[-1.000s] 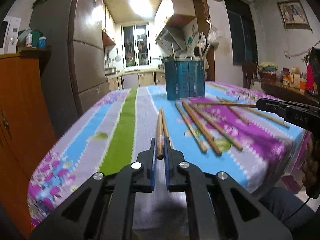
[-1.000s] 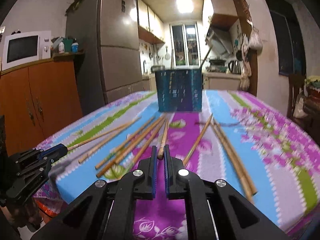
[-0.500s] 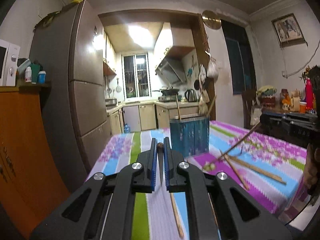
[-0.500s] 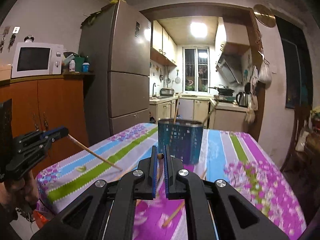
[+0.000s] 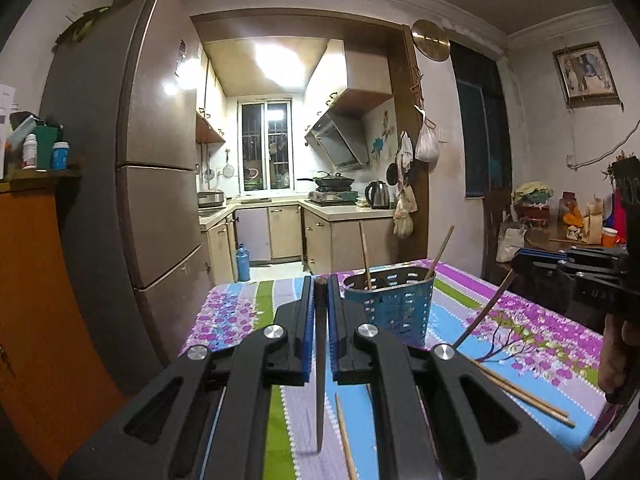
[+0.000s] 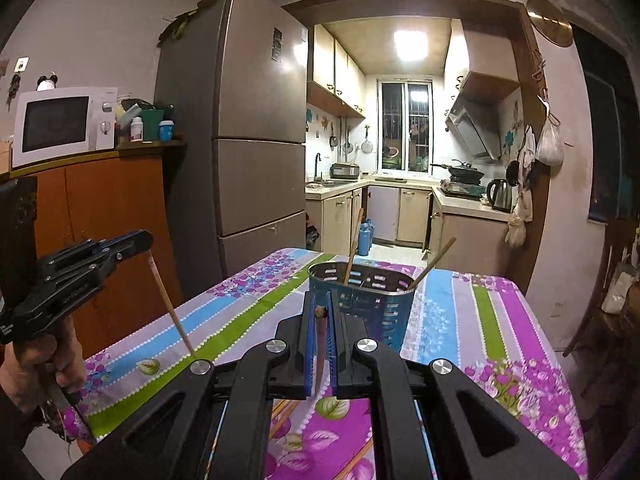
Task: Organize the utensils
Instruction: 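Lift both chopsticks and carry them above the blue holder, then lower both held chopsticks down into the blue slotted holder, then open both grippers to release the chopsticks into the holder, then move both grippers back toward the remaining chopsticks on the table, then close the left gripper on a chopstick while the right gripper grasps another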
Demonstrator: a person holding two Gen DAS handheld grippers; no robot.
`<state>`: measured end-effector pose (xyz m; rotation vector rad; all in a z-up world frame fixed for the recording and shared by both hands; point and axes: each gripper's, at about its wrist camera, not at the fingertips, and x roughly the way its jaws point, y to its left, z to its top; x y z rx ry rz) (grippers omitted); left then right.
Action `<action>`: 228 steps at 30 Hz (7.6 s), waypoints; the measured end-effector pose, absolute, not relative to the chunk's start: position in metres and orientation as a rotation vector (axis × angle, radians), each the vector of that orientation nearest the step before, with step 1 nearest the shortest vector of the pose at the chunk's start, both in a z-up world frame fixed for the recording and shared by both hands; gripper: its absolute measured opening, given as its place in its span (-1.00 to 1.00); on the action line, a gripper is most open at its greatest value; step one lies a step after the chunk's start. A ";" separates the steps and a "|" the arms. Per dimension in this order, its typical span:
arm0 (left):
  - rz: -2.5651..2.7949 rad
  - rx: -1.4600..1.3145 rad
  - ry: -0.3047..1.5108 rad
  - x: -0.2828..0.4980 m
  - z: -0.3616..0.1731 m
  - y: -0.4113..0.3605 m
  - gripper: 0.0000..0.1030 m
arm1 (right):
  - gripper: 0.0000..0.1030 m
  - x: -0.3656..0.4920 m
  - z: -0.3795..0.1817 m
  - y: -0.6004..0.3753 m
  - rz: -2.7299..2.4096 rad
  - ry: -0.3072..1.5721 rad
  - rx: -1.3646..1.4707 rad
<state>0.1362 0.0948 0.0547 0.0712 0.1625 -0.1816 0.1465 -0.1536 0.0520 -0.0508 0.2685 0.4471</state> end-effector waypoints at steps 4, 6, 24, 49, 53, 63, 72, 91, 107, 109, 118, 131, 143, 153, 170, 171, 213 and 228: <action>-0.198 0.056 0.173 0.146 0.063 0.091 -0.91 | -0.86 0.157 0.063 -0.154 0.449 0.289 -0.064; -0.207 0.057 0.177 0.150 0.066 0.088 -0.91 | -0.86 0.160 0.067 -0.155 0.451 0.297 -0.060; -0.283 0.059 0.140 0.185 0.117 0.054 -0.91 | -0.87 0.181 0.120 -0.170 0.439 0.255 -0.059; -0.285 -0.021 0.019 0.266 0.205 0.026 -0.91 | -0.87 0.272 0.230 -0.193 0.402 0.141 -0.004; -0.291 -0.018 0.033 0.281 0.196 0.020 -0.91 | -0.87 0.290 0.220 -0.191 0.397 0.159 -0.007; -0.285 -0.029 0.075 0.312 0.170 0.019 -0.91 | -0.87 0.316 0.197 -0.184 0.402 0.196 -0.009; -0.281 -0.036 0.106 0.328 0.155 0.020 -0.91 | -0.87 0.332 0.172 -0.179 0.407 0.236 -0.007; -0.262 -0.032 0.180 0.354 0.127 0.022 -0.62 | -0.86 0.362 0.140 -0.182 0.404 0.307 0.028; -0.243 0.019 0.142 0.282 0.137 0.037 -0.14 | -0.47 0.278 0.174 -0.206 0.399 0.180 0.027; -0.270 0.048 0.139 0.243 0.126 0.040 -0.04 | -0.38 0.244 0.171 -0.210 0.420 0.148 0.025; -0.294 0.080 0.324 0.109 0.002 0.064 0.03 | -0.35 0.108 0.045 -0.203 0.490 0.224 0.062; -0.345 0.056 0.425 0.046 -0.074 0.051 0.03 | -0.46 0.012 -0.095 -0.236 0.286 0.347 0.037; -0.365 0.082 0.476 0.043 -0.105 0.026 0.03 | -0.67 0.042 -0.139 -0.285 0.295 0.495 0.153; -0.341 0.090 0.487 0.046 -0.109 0.017 0.03 | -0.64 0.048 -0.120 -0.221 0.403 0.458 0.152; -0.274 0.042 0.441 0.054 -0.098 0.070 0.03 | -0.61 0.095 -0.143 -0.142 0.225 0.497 0.030; -0.276 0.043 0.440 0.054 -0.099 0.073 0.03 | -0.61 0.095 -0.143 -0.142 0.219 0.494 0.027; -0.218 0.042 0.413 0.059 -0.135 0.093 -0.87 | -0.85 0.057 -0.146 -0.156 0.174 0.438 0.032; -0.232 0.047 0.263 0.047 -0.073 0.089 -0.90 | -0.85 0.029 -0.073 -0.173 0.182 0.251 -0.024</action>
